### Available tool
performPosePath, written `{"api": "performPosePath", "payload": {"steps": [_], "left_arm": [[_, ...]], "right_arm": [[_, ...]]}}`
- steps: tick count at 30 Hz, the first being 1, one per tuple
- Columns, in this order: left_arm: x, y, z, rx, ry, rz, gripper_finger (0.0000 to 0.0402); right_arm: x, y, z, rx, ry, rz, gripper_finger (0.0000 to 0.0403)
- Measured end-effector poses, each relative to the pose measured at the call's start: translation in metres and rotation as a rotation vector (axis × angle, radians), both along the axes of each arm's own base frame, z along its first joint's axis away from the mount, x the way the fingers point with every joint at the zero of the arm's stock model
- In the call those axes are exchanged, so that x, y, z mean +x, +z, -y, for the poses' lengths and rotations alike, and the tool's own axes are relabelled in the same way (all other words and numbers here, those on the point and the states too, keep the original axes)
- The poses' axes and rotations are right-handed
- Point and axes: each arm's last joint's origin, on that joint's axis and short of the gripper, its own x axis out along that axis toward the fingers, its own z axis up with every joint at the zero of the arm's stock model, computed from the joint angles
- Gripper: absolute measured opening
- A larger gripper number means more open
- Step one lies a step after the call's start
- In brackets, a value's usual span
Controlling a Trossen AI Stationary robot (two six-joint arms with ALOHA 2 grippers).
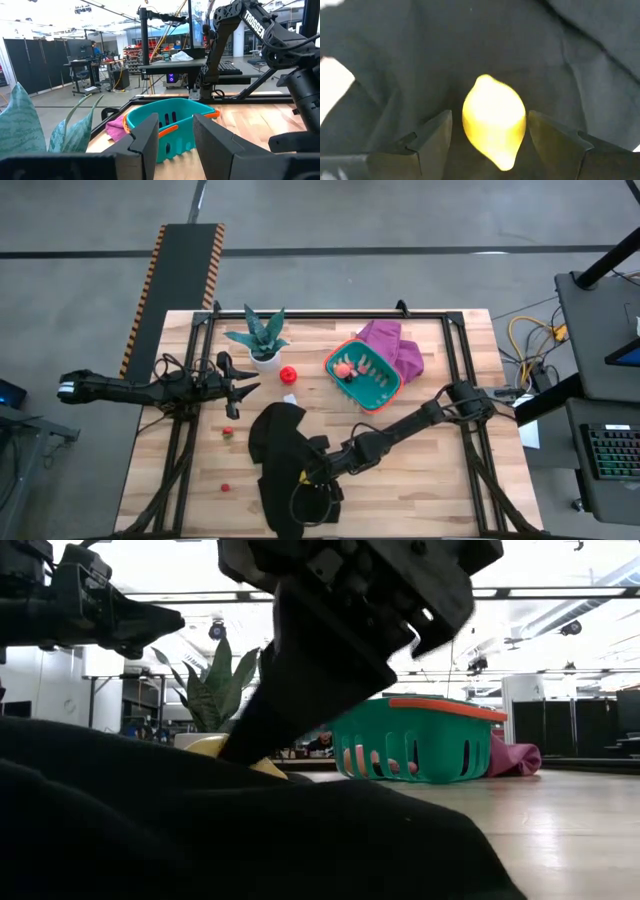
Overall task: Pick and placing Produce into tupperware
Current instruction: Put the lemon into the green basket
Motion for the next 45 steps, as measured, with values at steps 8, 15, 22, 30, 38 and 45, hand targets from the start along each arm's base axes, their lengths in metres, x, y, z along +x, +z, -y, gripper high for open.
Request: {"api": "performPosePath", "payload": {"steps": [8, 15, 22, 30, 38, 45], "left_arm": [[0.0, 0.0, 0.0, 0.0, 0.0, 0.0, 0.0108], [0.0, 0.0, 0.0, 0.0, 0.001, 0.0, 0.0108], [0.0, 0.0, 0.0, 0.0, 0.001, -0.001, 0.0108], [0.0, 0.0, 0.0, 0.0, 0.001, -0.002, 0.0108], [0.0, 0.0, 0.0, 0.0, 0.001, -0.002, 0.0108], [0.0, 0.0, 0.0, 0.0, 0.001, -0.002, 0.0108]], "right_arm": [[0.0, -0.003, 0.0, 0.024, -0.019, 0.018, 0.0254], [0.001, -0.006, 0.0, 0.026, -0.02, 0.025, 0.0246], [0.003, -0.019, -0.002, 0.029, -0.019, 0.018, 0.0242], [0.003, -0.018, -0.002, 0.035, -0.025, 0.017, 0.0231], [0.003, -0.017, -0.002, 0.034, -0.023, 0.02, 0.0206], [0.003, -0.017, -0.002, 0.034, -0.023, 0.02, 0.0206]]}}
